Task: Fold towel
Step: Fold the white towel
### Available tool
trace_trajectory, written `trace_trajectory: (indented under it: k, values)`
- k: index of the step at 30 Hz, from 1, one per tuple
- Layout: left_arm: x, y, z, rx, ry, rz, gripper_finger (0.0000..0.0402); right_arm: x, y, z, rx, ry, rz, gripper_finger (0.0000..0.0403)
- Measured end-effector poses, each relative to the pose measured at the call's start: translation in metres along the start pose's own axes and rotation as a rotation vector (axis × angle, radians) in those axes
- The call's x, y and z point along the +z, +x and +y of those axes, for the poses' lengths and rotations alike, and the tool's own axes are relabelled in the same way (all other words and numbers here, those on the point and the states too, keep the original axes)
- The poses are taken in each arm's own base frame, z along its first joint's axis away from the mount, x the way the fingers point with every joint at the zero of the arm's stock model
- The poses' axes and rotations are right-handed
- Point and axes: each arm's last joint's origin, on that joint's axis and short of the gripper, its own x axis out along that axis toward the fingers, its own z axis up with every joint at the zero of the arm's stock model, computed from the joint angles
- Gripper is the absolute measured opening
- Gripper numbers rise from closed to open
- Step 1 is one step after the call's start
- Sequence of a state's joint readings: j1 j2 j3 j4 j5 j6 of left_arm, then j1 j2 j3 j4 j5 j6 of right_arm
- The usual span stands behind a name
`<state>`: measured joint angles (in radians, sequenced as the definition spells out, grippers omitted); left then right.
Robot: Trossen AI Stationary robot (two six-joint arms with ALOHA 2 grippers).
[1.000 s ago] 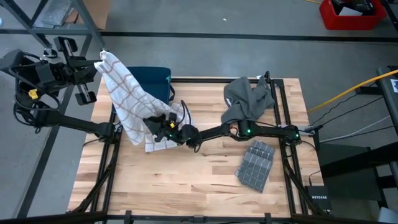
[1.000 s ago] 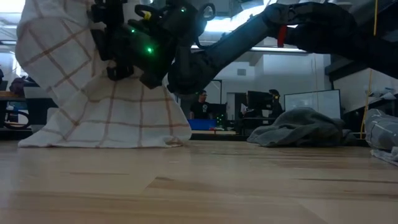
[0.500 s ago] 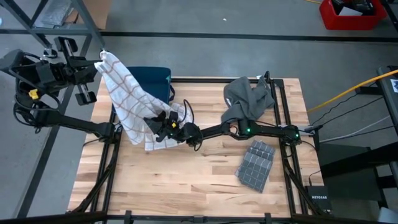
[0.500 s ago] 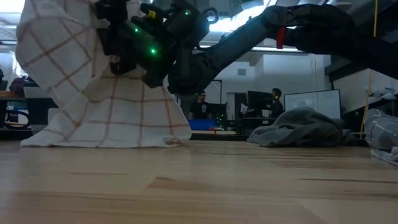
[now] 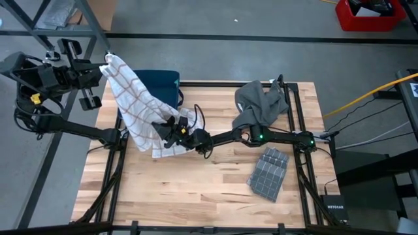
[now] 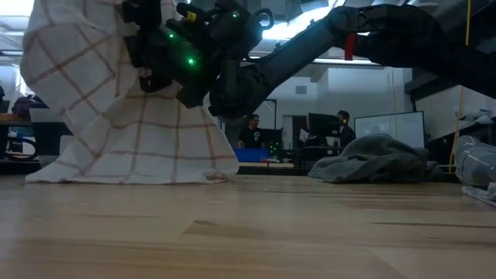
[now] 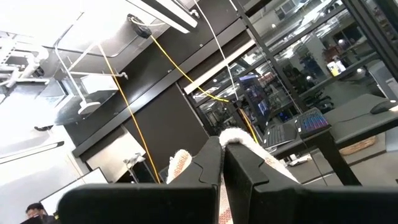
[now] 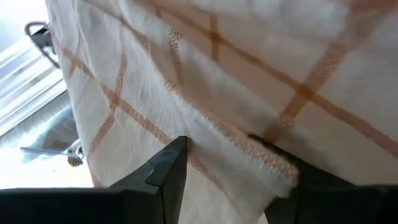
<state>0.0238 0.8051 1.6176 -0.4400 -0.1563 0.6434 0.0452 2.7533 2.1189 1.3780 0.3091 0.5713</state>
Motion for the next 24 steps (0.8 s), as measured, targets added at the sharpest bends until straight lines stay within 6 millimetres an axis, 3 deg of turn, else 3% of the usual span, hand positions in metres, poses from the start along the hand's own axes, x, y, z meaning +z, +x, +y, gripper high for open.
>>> trace_trajectory:
  k: [4, 10, 17, 24]
  values:
    - [0.0, 0.0, 0.0, 0.0, -0.004, 0.0, 0.0, 0.003, 0.0, 0.001, 0.004, 0.008, -0.032, 0.0123]
    - [-0.001, 0.0, -0.001, -0.006, -0.005, 0.008, 0.0, 0.004, 0.0, 0.002, 0.013, 0.013, -0.045, 0.0015]
    - [-0.003, 0.0, -0.002, -0.023, -0.001, 0.032, 0.0, 0.017, -0.001, 0.01, 0.092, 0.063, -0.167, 0.0006]
    - [0.001, 0.003, 0.0, 0.014, 0.029, -0.018, 0.0, 0.034, 0.017, 0.028, 0.143, 0.128, -0.22, 0.0004]
